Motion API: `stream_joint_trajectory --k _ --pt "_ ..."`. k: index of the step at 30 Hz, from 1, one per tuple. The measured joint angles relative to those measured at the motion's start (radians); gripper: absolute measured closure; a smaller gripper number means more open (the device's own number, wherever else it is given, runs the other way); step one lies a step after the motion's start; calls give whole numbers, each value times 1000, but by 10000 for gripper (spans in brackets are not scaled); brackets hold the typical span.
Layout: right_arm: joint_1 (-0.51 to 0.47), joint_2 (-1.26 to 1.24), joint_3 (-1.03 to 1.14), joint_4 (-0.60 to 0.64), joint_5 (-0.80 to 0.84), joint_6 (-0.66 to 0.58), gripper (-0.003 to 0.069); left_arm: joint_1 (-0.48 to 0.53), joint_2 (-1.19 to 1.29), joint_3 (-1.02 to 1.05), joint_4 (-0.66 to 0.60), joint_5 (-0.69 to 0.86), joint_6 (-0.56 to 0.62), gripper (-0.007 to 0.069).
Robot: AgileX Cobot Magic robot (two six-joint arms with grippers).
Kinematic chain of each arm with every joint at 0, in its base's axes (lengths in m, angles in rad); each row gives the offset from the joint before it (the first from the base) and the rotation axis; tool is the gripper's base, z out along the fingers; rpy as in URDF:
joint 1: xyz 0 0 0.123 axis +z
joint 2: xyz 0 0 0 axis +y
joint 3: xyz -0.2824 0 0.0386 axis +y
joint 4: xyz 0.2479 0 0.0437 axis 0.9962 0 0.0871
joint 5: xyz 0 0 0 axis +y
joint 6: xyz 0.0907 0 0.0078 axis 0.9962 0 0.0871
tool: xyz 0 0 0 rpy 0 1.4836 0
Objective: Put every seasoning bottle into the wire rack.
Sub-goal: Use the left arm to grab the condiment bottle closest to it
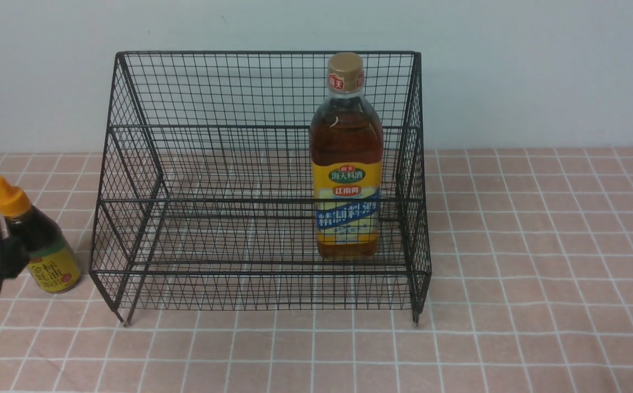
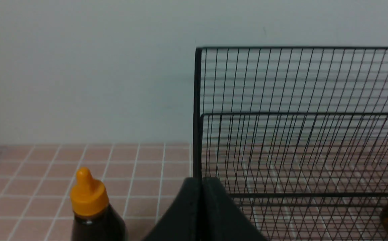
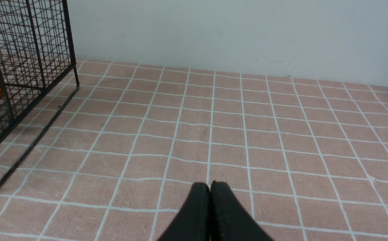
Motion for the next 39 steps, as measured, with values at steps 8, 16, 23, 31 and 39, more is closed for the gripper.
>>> stream_joint_trajectory --k 8,16,23,31,39 --pt "0 0 0 0 0 0 673 280 367 -261 -29 308 34 638" --pt "0 0 0 0 0 0 673 411 415 -313 -71 276 76 637" --pt "0 0 0 0 0 1 673 414 502 -313 -139 233 108 563" --pt "0 0 0 0 0 1 673 400 540 -318 -263 232 221 367" --pt "0 0 0 0 0 1 673 324 561 -325 -424 163 451 151"
